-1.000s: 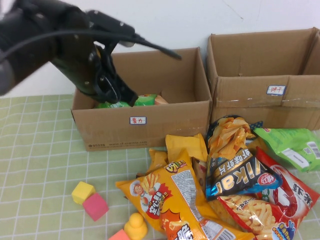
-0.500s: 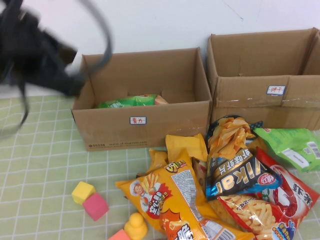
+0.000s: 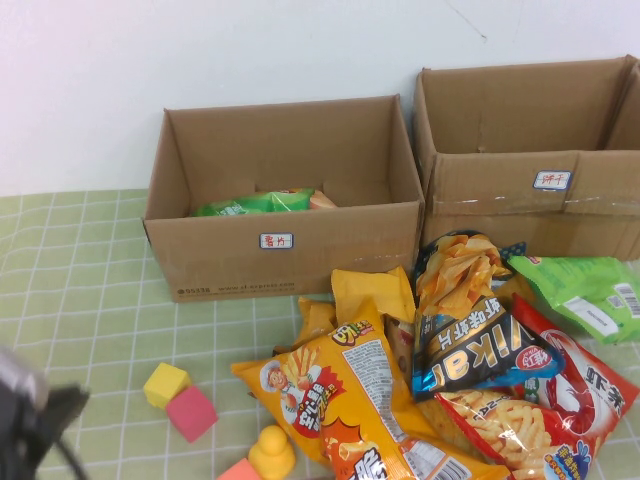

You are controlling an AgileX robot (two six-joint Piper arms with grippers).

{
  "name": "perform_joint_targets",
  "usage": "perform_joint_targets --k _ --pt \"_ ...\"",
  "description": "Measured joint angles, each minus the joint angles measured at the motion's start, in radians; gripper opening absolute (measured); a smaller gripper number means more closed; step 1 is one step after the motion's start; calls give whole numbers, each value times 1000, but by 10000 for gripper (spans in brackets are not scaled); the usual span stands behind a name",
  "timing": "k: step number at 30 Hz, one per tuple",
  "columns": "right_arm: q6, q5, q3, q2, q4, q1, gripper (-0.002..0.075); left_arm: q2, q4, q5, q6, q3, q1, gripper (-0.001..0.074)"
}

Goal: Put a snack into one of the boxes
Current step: Pick up the potato chip

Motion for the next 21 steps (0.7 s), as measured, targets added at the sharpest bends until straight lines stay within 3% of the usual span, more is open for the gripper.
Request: perform_joint_targets --k 4,11,16,21 --pt "-35 0 -15 139 -8 99 -2 -113 7 27 -2 96 0 -1" --pt "-39 -12 -120 404 -11 175 6 -182 47 76 -2 99 0 -1" --pt "-59 -126 -226 632 -34 246 72 -184 47 165 -5 99 0 -1" --pt "-69 -256 -293 841 -44 363 110 -184 47 122 -9 99 0 -1"
